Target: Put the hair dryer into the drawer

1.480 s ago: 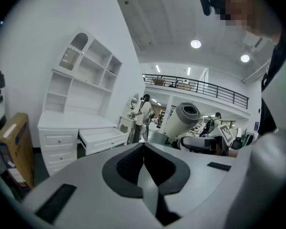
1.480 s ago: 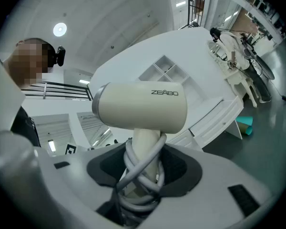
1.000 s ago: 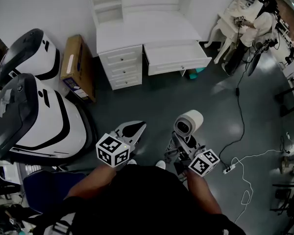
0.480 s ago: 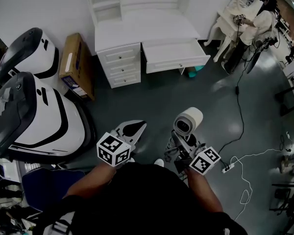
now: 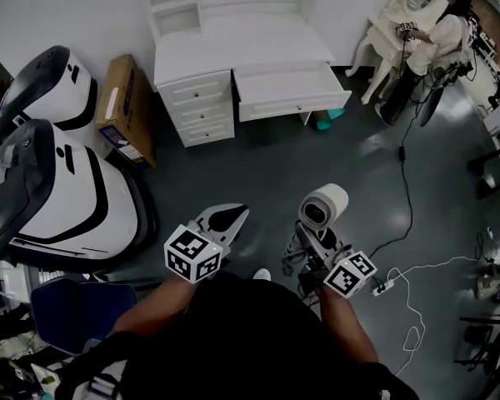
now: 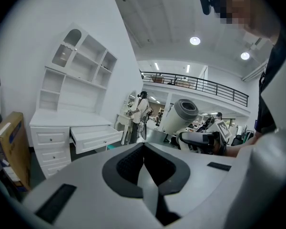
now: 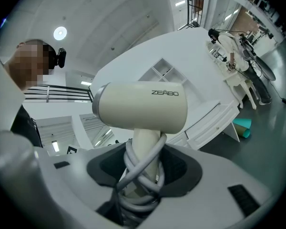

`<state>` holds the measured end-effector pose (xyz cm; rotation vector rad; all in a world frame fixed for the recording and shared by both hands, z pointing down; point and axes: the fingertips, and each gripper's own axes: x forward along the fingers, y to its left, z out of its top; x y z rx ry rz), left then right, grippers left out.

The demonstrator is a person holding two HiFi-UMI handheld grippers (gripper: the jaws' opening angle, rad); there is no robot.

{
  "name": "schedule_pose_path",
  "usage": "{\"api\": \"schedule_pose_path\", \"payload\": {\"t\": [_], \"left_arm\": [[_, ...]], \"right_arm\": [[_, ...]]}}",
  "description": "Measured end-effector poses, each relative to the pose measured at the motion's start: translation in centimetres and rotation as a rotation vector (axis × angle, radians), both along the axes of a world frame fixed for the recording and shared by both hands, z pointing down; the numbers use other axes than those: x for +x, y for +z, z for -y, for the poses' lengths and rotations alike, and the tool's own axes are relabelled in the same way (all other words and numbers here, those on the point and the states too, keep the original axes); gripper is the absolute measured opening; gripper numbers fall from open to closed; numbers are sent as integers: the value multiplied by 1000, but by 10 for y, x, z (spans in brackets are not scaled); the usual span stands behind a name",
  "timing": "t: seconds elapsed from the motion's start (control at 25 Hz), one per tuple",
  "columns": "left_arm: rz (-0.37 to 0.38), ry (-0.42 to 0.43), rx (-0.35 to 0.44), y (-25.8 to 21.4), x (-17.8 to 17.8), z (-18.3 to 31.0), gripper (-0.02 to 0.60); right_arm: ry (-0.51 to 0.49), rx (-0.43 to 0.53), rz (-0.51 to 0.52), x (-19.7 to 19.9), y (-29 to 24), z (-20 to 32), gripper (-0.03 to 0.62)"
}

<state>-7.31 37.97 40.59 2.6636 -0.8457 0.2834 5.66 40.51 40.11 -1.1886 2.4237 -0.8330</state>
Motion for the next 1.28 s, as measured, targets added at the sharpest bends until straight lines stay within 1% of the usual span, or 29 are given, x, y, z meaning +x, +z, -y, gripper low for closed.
{"api": "schedule_pose_path", "payload": {"t": [0.12, 0.36, 0.56, 0.68, 0.96, 1.16, 1.28], "left_arm": [[10, -10, 4, 3, 15, -2, 9], [11, -21, -19, 9, 48, -8, 9], [50, -20, -34, 14, 53, -8, 9], [54, -14, -42, 15, 57, -2, 9], [39, 54, -44, 16, 83, 21, 9], [18, 68, -37, 16, 94, 53, 9], [13, 62, -40, 15, 91, 78, 9]], "right_arm": [[-2, -8, -2, 17, 6, -2, 216], [-19, -24, -7, 45, 13, -6, 216], [-5, -23, 19, 55, 19, -3, 216], [7, -32, 35, 57, 23, 2, 216], [44, -45, 29, 68, 28, 18, 216], [65, -49, 21, 79, 28, 41, 216], [70, -64, 10, 79, 31, 69, 216]]}}
